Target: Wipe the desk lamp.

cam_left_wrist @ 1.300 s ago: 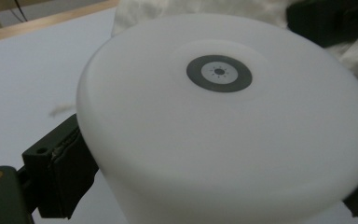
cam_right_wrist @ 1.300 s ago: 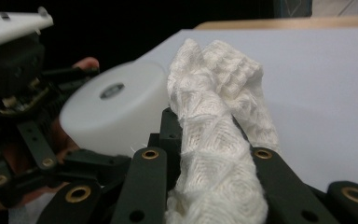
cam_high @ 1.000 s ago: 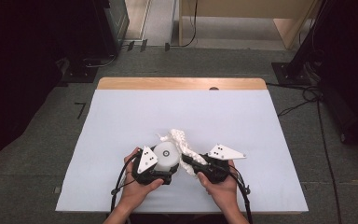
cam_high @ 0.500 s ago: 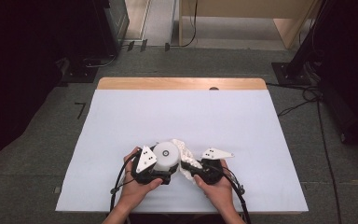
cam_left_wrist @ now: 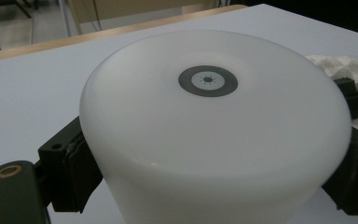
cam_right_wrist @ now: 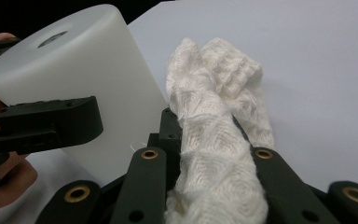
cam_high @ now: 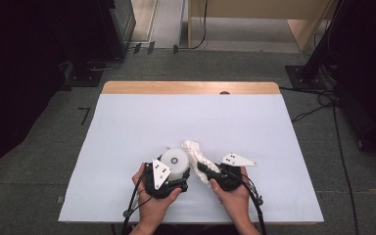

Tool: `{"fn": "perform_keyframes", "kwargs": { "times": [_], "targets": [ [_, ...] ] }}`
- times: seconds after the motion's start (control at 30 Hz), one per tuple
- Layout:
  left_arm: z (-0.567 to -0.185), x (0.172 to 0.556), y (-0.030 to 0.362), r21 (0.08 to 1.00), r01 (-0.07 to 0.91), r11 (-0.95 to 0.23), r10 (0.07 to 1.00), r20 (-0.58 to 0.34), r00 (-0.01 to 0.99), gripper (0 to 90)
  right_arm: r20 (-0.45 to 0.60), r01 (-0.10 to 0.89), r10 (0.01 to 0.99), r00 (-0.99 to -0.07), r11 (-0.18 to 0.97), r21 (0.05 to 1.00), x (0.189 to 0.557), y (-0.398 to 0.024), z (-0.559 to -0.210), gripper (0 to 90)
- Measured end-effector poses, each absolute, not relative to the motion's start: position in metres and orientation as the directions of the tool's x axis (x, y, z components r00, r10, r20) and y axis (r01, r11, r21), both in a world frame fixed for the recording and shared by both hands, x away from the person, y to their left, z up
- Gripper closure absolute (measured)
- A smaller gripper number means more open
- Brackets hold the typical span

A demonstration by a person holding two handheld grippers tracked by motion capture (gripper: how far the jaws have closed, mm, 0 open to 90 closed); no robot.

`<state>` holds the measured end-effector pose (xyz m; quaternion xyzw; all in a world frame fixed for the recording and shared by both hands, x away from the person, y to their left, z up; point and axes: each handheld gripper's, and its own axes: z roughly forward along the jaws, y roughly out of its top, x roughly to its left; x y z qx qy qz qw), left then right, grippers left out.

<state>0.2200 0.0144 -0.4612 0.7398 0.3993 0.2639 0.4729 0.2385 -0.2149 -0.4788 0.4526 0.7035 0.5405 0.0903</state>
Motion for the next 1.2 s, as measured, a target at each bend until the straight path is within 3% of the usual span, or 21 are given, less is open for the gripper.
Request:
{"fn": "perform_keyframes", "kwargs": {
  "times": [0.2,0.23,0.33,0.53,0.9,1.07,1.2],
  "targets": [
    [-0.456,0.236,0.036,0.934,0.228,-0.277,0.679,0.022,0.733,8.5,0.368,0.522,0.729,-0.577,-0.017,0.853,0.234,-0.219,-0.466,76.2],
    [-0.453,0.242,0.041,0.928,0.237,-0.289,0.609,-0.013,0.793,8.5,0.363,0.508,0.726,-0.584,-0.021,0.861,0.232,-0.219,-0.460,76.2],
    [-0.455,0.246,0.046,0.920,0.247,-0.304,0.536,-0.049,0.843,8.5,0.352,0.464,0.710,-0.610,-0.040,0.885,0.226,-0.219,-0.443,76.1],
    [-0.459,0.244,0.037,0.904,0.235,-0.356,0.549,-0.001,0.836,8.5,0.325,0.422,0.687,-0.650,-0.031,0.906,0.218,-0.213,-0.428,76.2],
    [-0.460,0.245,0.040,0.906,0.237,-0.351,0.543,-0.009,0.839,8.5,0.429,0.610,0.688,-0.586,0.026,0.792,0.235,-0.205,-0.479,76.4],
    [-0.460,0.246,0.041,0.906,0.238,-0.349,0.538,-0.014,0.843,8.5,0.421,0.601,0.690,-0.589,0.026,0.799,0.235,-0.205,-0.478,76.5],
    [-0.461,0.245,0.041,0.906,0.236,-0.350,0.538,-0.011,0.843,8.5,0.406,0.553,0.681,-0.609,-0.003,0.833,0.229,-0.209,-0.457,76.6]
  ]
}}
